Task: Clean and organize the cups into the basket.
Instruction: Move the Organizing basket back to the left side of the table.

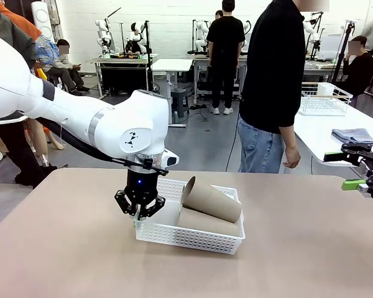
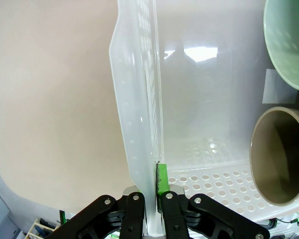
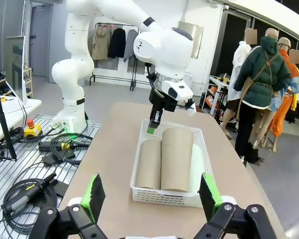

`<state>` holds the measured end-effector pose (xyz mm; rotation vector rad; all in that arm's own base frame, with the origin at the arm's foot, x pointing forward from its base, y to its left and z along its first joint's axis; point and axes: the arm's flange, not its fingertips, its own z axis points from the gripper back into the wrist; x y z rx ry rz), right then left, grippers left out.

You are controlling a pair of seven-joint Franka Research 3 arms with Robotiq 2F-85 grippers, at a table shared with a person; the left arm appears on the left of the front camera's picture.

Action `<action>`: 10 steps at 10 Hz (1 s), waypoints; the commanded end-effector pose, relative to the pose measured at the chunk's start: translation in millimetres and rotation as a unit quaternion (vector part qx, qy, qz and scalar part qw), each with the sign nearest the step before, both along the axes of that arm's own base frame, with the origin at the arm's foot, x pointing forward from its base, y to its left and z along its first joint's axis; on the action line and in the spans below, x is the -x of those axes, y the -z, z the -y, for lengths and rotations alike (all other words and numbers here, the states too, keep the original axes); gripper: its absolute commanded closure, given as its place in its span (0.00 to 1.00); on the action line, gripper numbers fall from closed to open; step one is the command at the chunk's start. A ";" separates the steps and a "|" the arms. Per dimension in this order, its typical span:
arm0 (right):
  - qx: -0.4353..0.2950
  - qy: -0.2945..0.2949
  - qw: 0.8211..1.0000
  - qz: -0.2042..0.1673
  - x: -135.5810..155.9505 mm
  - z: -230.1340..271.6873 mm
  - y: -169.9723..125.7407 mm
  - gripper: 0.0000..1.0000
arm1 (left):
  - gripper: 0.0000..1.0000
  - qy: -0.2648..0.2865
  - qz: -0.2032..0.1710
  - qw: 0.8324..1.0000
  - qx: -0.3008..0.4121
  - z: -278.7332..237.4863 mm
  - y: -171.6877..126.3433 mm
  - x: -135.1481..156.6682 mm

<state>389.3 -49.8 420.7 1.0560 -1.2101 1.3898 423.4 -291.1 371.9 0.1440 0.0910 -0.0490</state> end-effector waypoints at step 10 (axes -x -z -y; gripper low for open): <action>0.058 0.293 0.908 -0.293 73.3 162.2 12.8 0.00 | 1.00 0.006 0.000 1.000 -0.003 -0.5 2.1 0.6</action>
